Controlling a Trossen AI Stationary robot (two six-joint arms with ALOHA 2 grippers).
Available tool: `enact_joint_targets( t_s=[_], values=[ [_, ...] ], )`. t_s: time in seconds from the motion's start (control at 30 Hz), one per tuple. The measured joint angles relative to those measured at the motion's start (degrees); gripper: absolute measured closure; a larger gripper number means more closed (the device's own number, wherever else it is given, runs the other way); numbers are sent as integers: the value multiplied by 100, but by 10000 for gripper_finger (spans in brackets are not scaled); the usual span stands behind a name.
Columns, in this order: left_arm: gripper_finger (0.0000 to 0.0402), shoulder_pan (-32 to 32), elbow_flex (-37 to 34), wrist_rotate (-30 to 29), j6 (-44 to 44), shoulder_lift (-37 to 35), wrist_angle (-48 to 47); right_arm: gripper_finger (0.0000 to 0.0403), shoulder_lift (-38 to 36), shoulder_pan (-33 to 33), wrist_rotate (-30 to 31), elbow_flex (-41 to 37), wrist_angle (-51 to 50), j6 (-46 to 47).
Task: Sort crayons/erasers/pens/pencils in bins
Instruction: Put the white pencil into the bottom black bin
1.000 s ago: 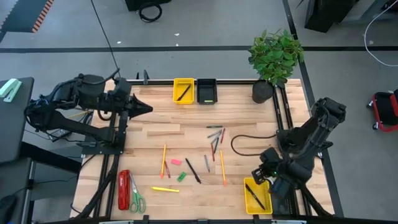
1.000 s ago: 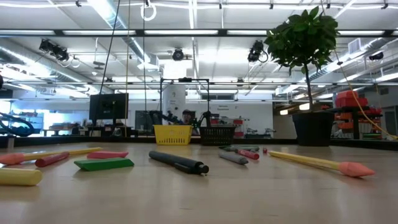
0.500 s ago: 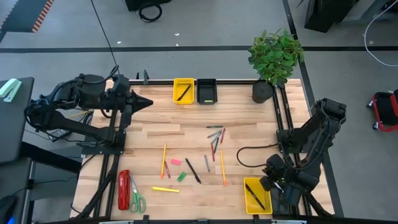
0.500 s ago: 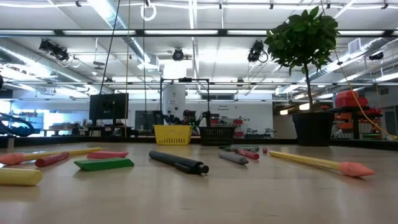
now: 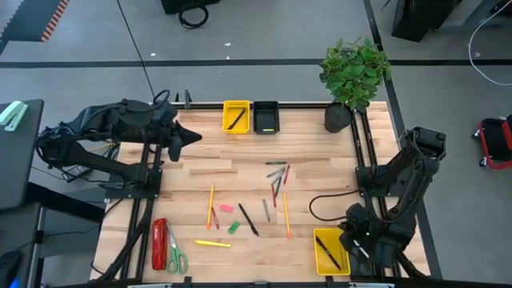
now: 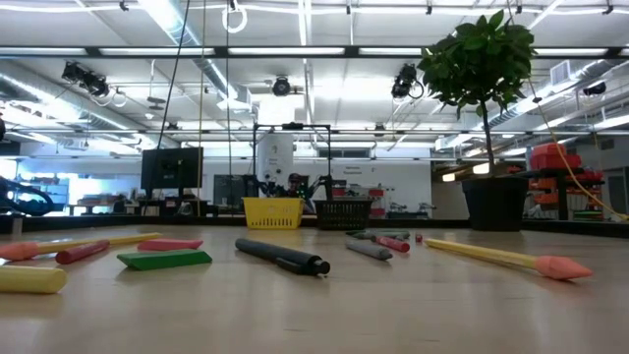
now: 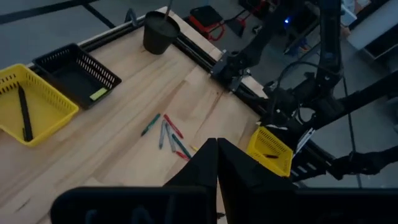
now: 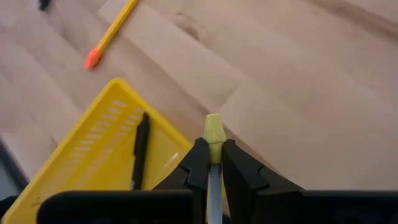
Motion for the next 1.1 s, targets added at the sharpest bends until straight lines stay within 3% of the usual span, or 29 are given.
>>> enact_joint_targets(
  t_s=[0.27, 0.67, 1.1],
  values=[
    [362, -52, 0, 2, -402, -9, 14, 351, 85, 386, -70, 0, 195, 63],
    [374, -402, 0, 2, -595, -9, 27, 287, 92, 416, -87, 0, 481, 33],
    [378, -468, -2, 2, -580, -9, 38, 296, 83, 84, -62, 117, 469, 66]
  ],
)
